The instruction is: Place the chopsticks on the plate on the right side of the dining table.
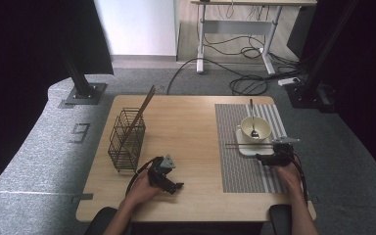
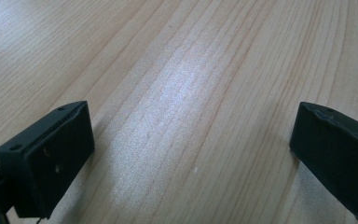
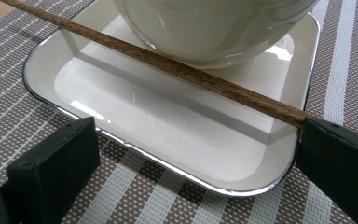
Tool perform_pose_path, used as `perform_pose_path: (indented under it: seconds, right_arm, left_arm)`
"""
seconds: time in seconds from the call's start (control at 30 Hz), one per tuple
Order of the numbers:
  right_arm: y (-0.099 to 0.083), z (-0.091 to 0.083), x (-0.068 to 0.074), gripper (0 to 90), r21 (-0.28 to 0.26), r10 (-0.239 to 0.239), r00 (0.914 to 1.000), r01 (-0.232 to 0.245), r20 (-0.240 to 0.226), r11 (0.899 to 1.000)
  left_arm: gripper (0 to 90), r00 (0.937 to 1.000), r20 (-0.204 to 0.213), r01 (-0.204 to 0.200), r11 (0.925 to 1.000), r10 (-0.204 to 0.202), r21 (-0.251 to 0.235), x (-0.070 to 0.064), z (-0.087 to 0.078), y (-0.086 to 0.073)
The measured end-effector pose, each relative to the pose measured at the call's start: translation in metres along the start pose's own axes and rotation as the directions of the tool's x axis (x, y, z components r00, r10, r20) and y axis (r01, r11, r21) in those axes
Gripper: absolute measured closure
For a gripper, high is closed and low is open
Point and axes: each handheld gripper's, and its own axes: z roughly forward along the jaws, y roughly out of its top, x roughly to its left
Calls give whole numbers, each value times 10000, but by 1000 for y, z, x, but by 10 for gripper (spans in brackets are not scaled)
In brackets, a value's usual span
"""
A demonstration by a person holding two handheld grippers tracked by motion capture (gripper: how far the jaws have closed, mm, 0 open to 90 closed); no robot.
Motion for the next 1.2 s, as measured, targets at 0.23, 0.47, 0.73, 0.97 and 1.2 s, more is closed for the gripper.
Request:
perform_pose_path:
  seconds: [0.23,0.47,0.73,0.97,1.2]
  right_arm:
    - [-3,-10,0,0,-81,92,9999,-92,-52,9999]
    - [-12,-26,-2,0,-144,592,9982,-592,-22,9981]
    - [-15,-41,6,0,138,530,9986,-531,73,9985]
    - [-12,-56,14,0,-37,324,9990,-325,-311,9995]
    - [-4,-73,24,0,-89,-17,9984,12,-562,10000]
  left_arm:
    - [0,10000,-13,-14,10000,14,23,0,0,0]
    - [0,10000,-4,-16,10000,16,10,0,0,0]
    - [0,10000,-4,3,10000,-3,10,0,0,0]
    - [0,10000,-2,4,10000,-4,6,0,0,0]
    - [0,10000,-1,-14,10000,14,8,0,0,0]
